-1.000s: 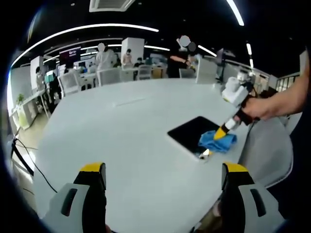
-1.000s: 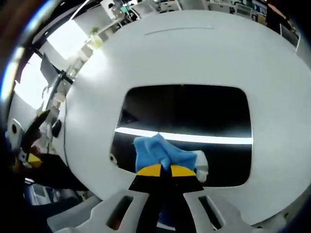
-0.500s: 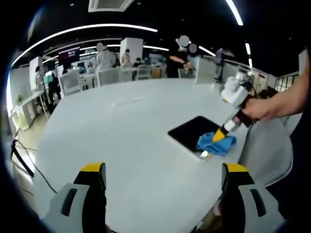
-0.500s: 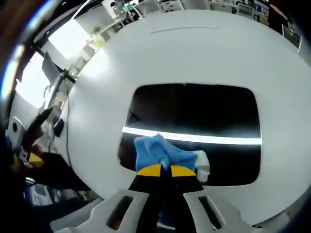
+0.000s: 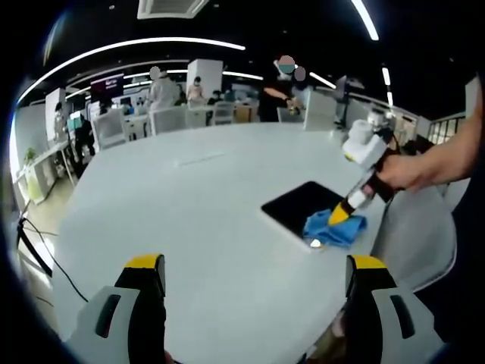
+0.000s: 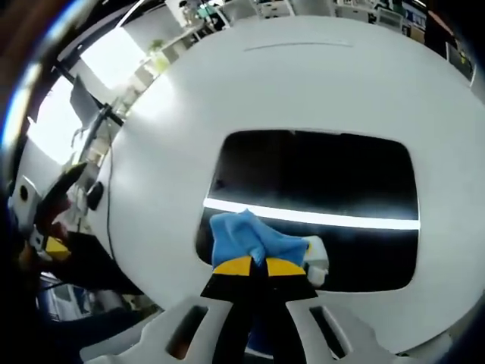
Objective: Wipe the mirror surface with the cleaning cloth until all visible marks leave the cleaned area.
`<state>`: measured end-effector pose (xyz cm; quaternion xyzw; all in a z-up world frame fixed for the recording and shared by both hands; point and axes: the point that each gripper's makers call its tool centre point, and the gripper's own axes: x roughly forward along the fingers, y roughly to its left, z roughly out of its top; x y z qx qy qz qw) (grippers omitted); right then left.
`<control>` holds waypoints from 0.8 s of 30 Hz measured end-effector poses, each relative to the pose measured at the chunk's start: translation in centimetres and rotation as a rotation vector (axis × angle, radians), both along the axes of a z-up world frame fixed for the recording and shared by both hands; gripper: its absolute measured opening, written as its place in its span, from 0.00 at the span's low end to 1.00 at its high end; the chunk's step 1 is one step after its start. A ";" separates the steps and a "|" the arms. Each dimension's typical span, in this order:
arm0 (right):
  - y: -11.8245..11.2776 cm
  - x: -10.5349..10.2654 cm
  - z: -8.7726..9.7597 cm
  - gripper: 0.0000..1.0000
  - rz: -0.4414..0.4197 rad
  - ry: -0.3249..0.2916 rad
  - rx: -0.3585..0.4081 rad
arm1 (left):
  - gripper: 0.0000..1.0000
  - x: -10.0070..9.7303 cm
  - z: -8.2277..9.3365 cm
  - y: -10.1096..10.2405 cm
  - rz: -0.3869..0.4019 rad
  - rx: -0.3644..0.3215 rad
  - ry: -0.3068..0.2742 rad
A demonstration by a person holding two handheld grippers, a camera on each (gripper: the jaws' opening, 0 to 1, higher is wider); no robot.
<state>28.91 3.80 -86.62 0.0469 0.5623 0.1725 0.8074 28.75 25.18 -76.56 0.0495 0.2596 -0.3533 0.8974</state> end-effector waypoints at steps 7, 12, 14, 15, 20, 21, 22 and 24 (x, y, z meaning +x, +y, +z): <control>1.0 0.0 0.0 0.00 0.010 0.000 0.013 | 1.00 0.0 -0.1 0.2 0.003 0.002 0.001; 1.2 0.0 0.0 0.00 0.017 -0.003 0.014 | 1.00 -0.1 0.0 0.2 0.002 0.002 0.003; 1.2 0.0 0.0 0.00 0.019 -0.001 0.012 | 1.00 0.0 0.0 0.3 0.002 0.002 0.002; 1.4 0.0 0.1 0.00 0.019 -0.001 0.020 | 1.00 0.1 0.0 0.4 0.004 0.001 0.001; 1.8 0.1 0.0 0.00 0.028 -0.001 0.018 | 1.00 0.3 0.0 0.4 0.005 0.000 0.001; 1.8 0.1 0.0 0.00 0.028 -0.001 0.019 | 1.00 0.3 0.0 0.4 0.004 0.000 0.001; 1.8 0.1 0.0 0.00 0.028 -0.001 0.018 | 1.00 0.3 0.0 0.4 0.004 0.001 0.002; 1.8 0.1 0.0 0.00 0.026 0.000 0.021 | 1.00 0.3 0.0 0.3 0.002 0.001 0.002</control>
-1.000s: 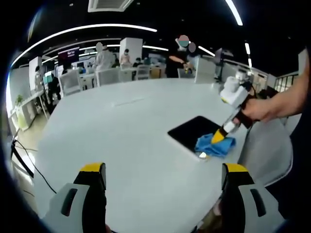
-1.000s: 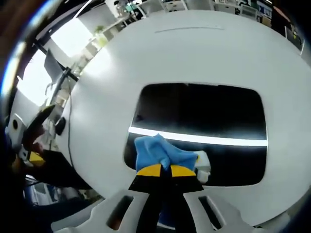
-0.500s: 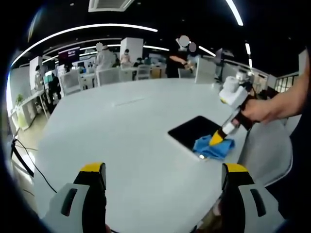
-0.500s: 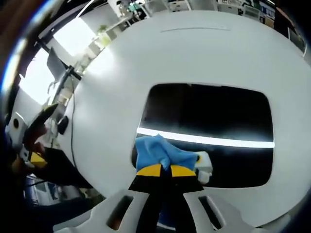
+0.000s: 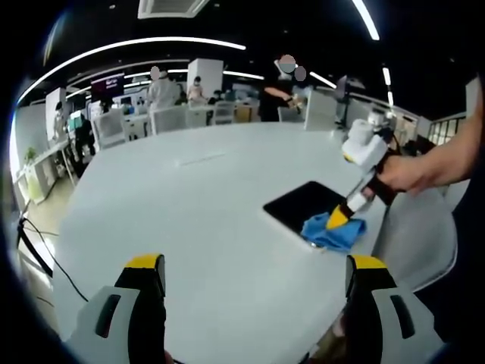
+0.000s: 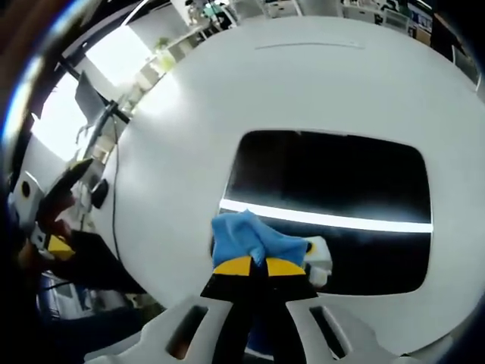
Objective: Wipe the mirror surface with the cleaning cloth until all visible marks leave the cleaned area.
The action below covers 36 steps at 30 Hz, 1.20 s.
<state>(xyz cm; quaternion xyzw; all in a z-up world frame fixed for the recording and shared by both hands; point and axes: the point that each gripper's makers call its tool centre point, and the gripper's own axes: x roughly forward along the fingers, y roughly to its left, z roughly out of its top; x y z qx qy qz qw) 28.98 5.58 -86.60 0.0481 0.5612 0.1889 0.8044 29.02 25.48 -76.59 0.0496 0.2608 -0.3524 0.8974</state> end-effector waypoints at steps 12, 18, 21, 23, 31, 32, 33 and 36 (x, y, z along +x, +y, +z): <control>0.0 0.1 0.0 0.00 -0.004 0.000 0.003 | 1.00 0.2 -0.2 0.0 -0.003 0.000 0.003; 0.0 0.1 0.0 0.00 -0.004 0.000 0.003 | 1.00 0.2 -0.3 0.0 -0.004 0.001 0.005; 0.0 0.1 0.0 0.00 -0.004 0.000 0.001 | 1.00 0.3 -0.3 0.1 -0.003 0.001 0.005; 0.0 0.1 0.0 0.00 -0.003 0.001 0.001 | 1.00 0.4 -0.3 0.1 -0.003 -0.001 0.005; 0.0 0.7 0.0 0.00 -0.004 -0.002 0.000 | 1.00 0.3 -0.5 0.1 -0.005 0.003 0.010; 0.0 0.8 0.0 0.00 -0.004 -0.003 -0.001 | 1.00 0.3 -0.6 0.1 -0.005 0.005 0.011; 0.0 1.0 0.0 0.00 -0.004 -0.002 -0.001 | 1.00 0.3 -0.6 0.2 -0.005 0.008 0.011; 0.0 1.5 0.0 0.00 -0.004 -0.005 -0.004 | 1.00 0.3 -0.7 0.4 -0.002 0.008 0.014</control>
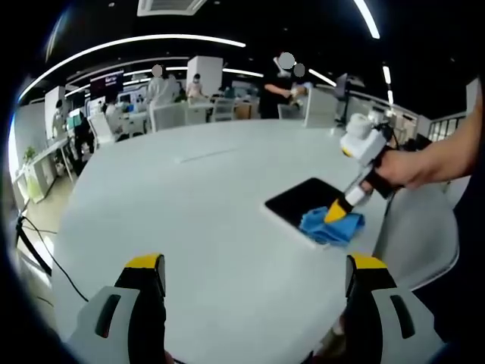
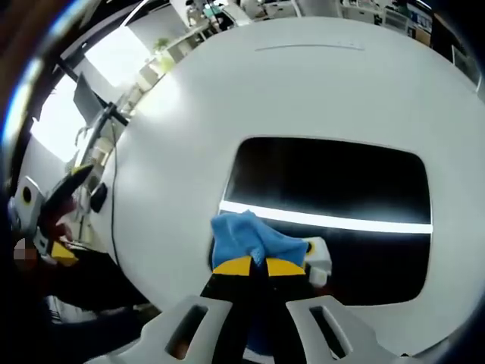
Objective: Wipe the mirror surface with the cleaning cloth until all visible marks leave the cleaned area.
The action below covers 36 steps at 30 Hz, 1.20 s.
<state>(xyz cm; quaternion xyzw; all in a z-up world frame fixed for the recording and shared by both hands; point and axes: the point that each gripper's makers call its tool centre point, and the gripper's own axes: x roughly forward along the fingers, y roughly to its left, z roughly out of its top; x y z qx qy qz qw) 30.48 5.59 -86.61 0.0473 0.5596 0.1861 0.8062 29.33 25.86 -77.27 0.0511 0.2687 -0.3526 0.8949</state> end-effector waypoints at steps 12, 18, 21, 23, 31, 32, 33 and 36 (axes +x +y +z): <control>0.0 1.8 0.1 0.00 0.004 -0.007 -0.015 | 1.00 0.0 -0.1 1.0 0.015 0.002 0.006; 0.0 2.6 0.1 0.00 0.000 -0.009 -0.020 | 1.00 0.0 -0.1 1.3 0.016 0.002 0.006; 0.0 3.0 0.1 0.00 0.000 -0.011 -0.023 | 1.00 0.1 0.0 1.3 0.013 0.002 0.007; 0.1 3.1 0.1 0.00 0.002 -0.010 -0.025 | 1.00 0.1 0.0 1.4 0.015 0.002 0.007; 0.2 3.5 0.0 0.00 0.009 -0.011 -0.031 | 0.99 0.0 -0.1 1.6 0.015 0.005 0.010; 0.2 3.5 0.0 0.00 0.010 -0.013 -0.031 | 0.99 0.0 -0.1 1.6 0.016 0.006 0.010; 0.2 3.7 0.0 0.00 0.012 -0.013 -0.033 | 0.99 0.0 -0.2 1.7 0.016 0.005 0.012; 0.3 4.2 0.1 0.00 0.017 -0.019 -0.037 | 0.99 -0.1 -0.4 1.8 0.019 0.005 0.014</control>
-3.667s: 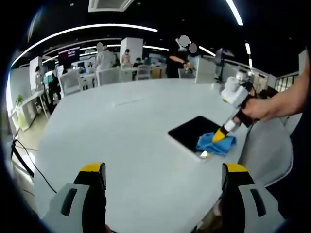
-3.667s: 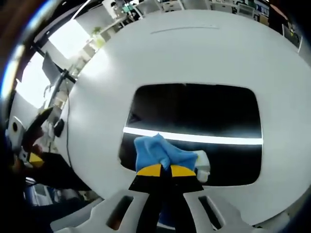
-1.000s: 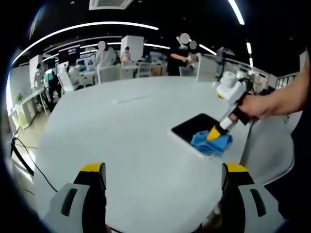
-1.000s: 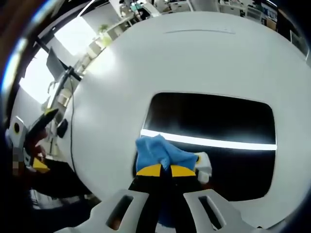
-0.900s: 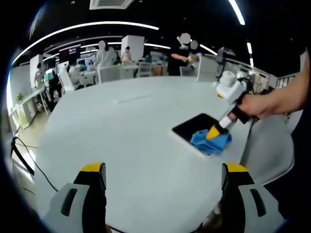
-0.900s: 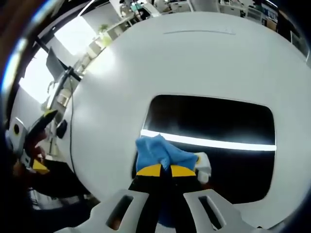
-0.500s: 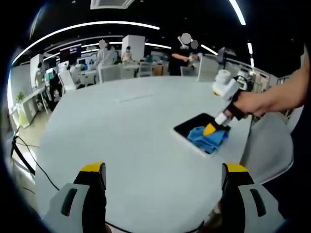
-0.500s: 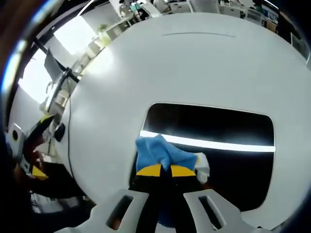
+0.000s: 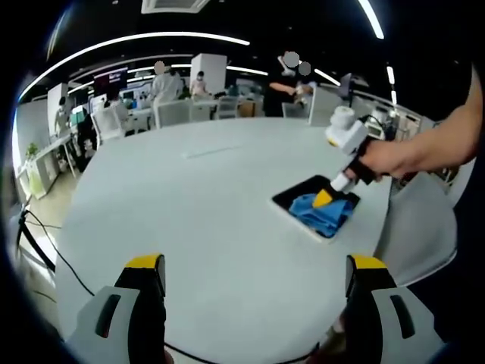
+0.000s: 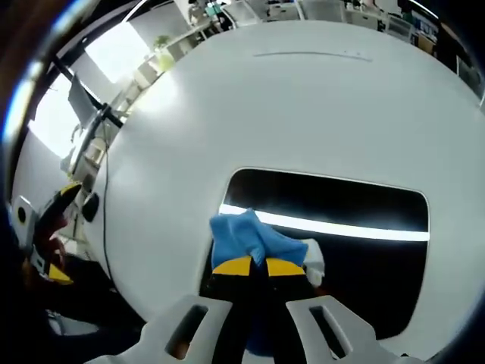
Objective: Wipe the mirror surface with the cleaning cloth until all visible marks leave the cleaned area.
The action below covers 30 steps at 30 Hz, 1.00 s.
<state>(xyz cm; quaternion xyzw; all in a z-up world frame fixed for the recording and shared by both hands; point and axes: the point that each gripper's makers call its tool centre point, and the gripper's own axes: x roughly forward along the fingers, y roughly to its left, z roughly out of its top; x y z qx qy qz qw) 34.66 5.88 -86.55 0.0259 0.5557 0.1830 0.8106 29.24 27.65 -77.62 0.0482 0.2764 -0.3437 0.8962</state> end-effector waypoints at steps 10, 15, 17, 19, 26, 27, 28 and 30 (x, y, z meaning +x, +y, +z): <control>-0.2 1.7 -0.1 0.00 -0.002 -0.009 -0.001 | 0.99 -0.4 -0.2 0.3 0.007 0.007 0.010; -0.1 2.3 0.0 0.00 0.004 -0.016 -0.003 | 0.99 -0.7 -0.4 0.3 0.009 0.011 0.016; -0.1 2.5 -0.1 0.00 0.005 -0.015 -0.003 | 0.99 -0.8 -0.4 0.3 0.010 0.011 0.018; -0.1 2.7 0.0 0.00 0.006 -0.018 -0.004 | 0.99 -0.9 -0.5 0.2 0.012 0.008 0.021; 0.0 3.2 0.0 0.00 0.010 -0.020 -0.005 | 0.99 -1.3 -0.8 0.0 0.004 0.018 0.029; 0.0 3.4 0.0 0.00 0.011 -0.022 -0.006 | 0.99 -1.4 -0.8 0.0 0.003 0.018 0.029; 0.0 3.6 0.0 0.00 0.011 -0.025 -0.008 | 0.99 -1.4 -0.7 0.0 0.003 0.019 0.029; 0.0 3.9 0.0 0.00 0.007 -0.024 -0.006 | 0.99 -1.4 -0.7 0.0 0.002 0.021 0.029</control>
